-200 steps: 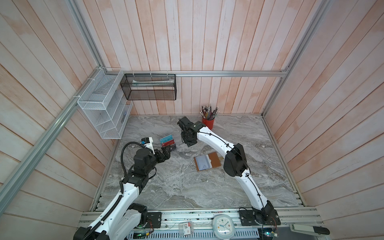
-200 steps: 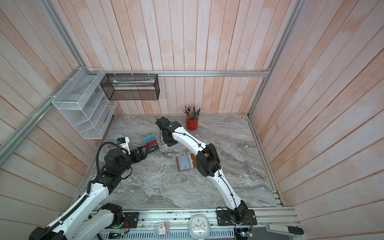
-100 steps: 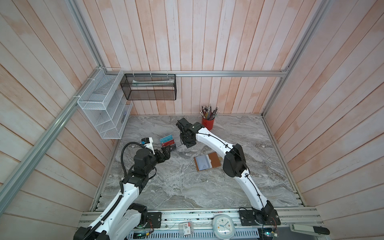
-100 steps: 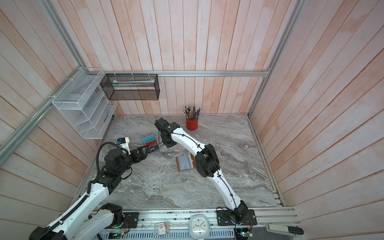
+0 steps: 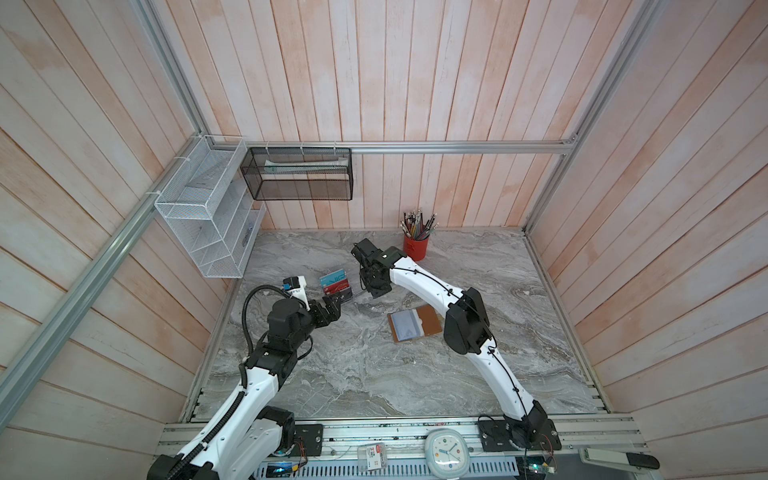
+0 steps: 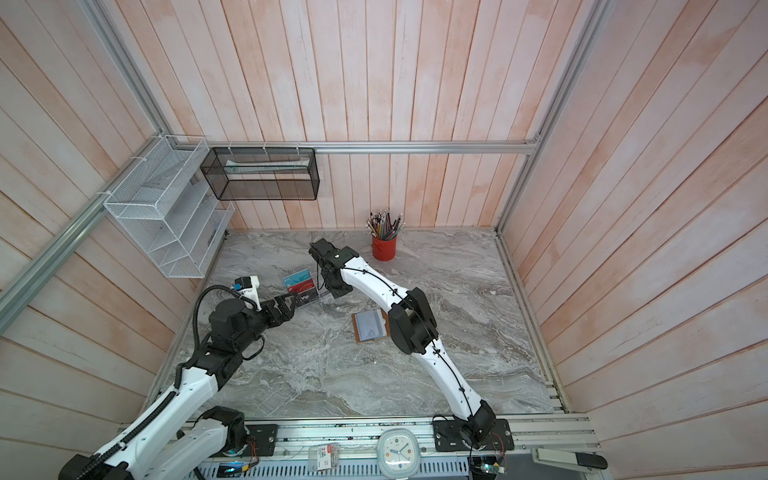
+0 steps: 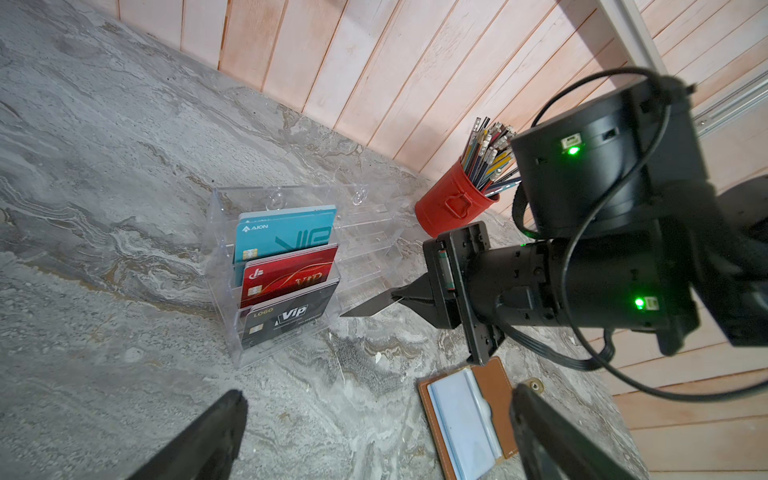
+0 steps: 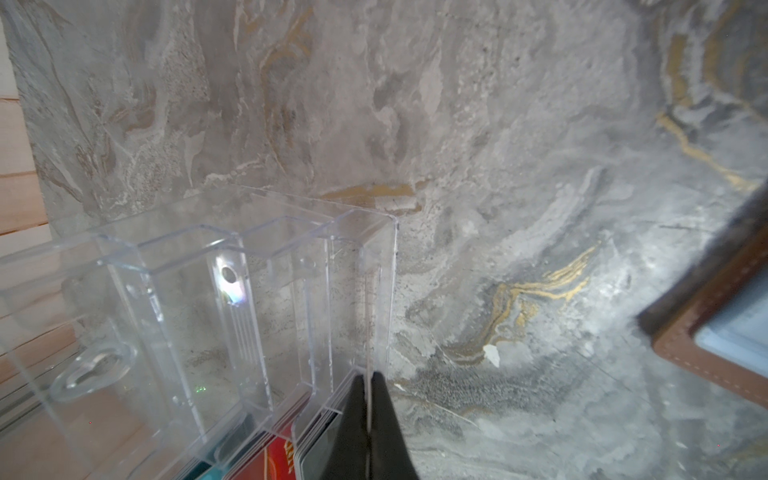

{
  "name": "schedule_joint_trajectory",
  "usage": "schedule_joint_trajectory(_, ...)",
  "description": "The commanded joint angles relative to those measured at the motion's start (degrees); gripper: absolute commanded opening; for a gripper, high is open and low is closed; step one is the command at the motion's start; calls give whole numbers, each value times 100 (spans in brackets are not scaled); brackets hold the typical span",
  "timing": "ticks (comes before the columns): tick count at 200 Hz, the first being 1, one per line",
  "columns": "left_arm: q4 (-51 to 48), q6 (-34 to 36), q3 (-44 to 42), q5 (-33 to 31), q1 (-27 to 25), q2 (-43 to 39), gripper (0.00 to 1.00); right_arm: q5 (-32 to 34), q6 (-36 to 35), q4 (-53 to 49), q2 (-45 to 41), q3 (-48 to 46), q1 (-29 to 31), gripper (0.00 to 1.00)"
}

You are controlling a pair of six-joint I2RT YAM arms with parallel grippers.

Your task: Take the credit cards out of the card holder

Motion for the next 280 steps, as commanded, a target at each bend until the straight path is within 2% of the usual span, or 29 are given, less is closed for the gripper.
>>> schedule_joint_trajectory(1, 110, 114, -81, 12, 31, -61, 100, -8, 92, -5, 81, 6, -8, 0)
schedule_joint_trajectory(143, 238, 123, -7, 91, 47, 116, 100, 344, 41, -285, -478, -155, -111, 0)
schedule_joint_trajectory(280, 246, 146, -42, 105, 82, 83, 100, 86, 67, -262, 162, 320, -42, 0)
